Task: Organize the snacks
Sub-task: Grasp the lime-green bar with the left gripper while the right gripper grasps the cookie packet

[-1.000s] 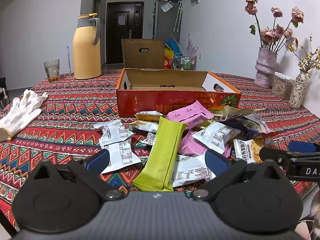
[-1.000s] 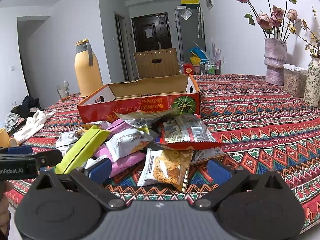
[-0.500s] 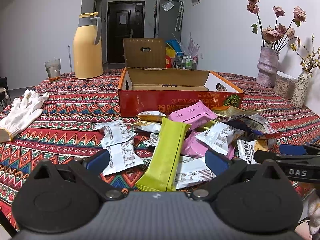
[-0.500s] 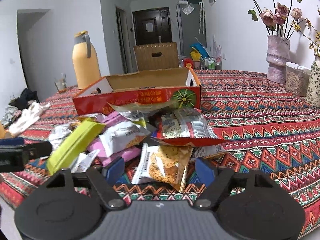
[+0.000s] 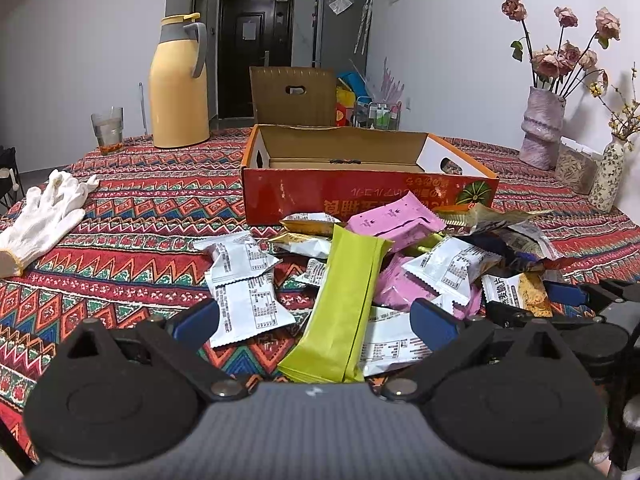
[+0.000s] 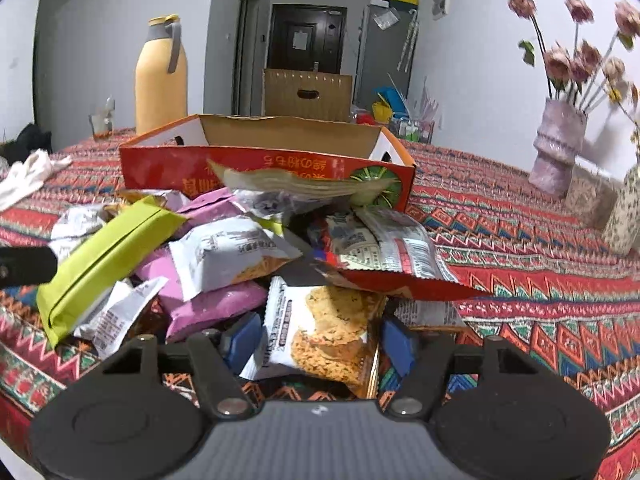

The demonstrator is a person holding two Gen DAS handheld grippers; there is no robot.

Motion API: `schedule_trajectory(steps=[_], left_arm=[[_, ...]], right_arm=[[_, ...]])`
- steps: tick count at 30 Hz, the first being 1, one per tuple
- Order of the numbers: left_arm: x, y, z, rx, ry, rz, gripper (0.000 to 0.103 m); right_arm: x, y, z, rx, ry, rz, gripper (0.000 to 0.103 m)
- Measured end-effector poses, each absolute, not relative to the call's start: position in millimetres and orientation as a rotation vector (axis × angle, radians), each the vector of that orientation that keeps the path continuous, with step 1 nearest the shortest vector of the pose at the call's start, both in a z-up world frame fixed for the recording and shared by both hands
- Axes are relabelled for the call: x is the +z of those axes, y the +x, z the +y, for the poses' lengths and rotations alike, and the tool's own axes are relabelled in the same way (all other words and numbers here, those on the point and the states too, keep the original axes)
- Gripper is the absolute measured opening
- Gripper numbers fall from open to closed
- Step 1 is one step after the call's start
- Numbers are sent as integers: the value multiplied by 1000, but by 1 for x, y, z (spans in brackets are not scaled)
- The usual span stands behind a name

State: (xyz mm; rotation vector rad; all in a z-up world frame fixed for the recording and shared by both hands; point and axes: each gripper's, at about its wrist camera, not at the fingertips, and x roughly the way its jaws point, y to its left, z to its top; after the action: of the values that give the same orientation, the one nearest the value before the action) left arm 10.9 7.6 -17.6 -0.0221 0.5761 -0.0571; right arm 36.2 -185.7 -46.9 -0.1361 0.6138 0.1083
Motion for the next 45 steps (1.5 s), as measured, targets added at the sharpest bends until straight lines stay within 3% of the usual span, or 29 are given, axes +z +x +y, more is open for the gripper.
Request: schedule_trajectory(steps=[6, 23, 28, 39, 45], left_arm=[[-20, 12, 11, -55, -28, 584, 103], [-17, 26, 9, -64, 0, 597, 103], [-20, 43, 0, -82, 25, 622, 93], [-40, 75, -7, -140, -8, 733, 50], [-44, 76, -6, -150, -33, 753, 46]], right_arm=[[-47, 31, -185, 126, -153, 597, 47], [-17, -11, -204, 156, -51, 484, 42], [-9, -16, -217, 131, -18, 450, 43], [-10, -12, -230, 119, 15, 446, 43], [-14, -9, -230, 126, 26, 455, 43]])
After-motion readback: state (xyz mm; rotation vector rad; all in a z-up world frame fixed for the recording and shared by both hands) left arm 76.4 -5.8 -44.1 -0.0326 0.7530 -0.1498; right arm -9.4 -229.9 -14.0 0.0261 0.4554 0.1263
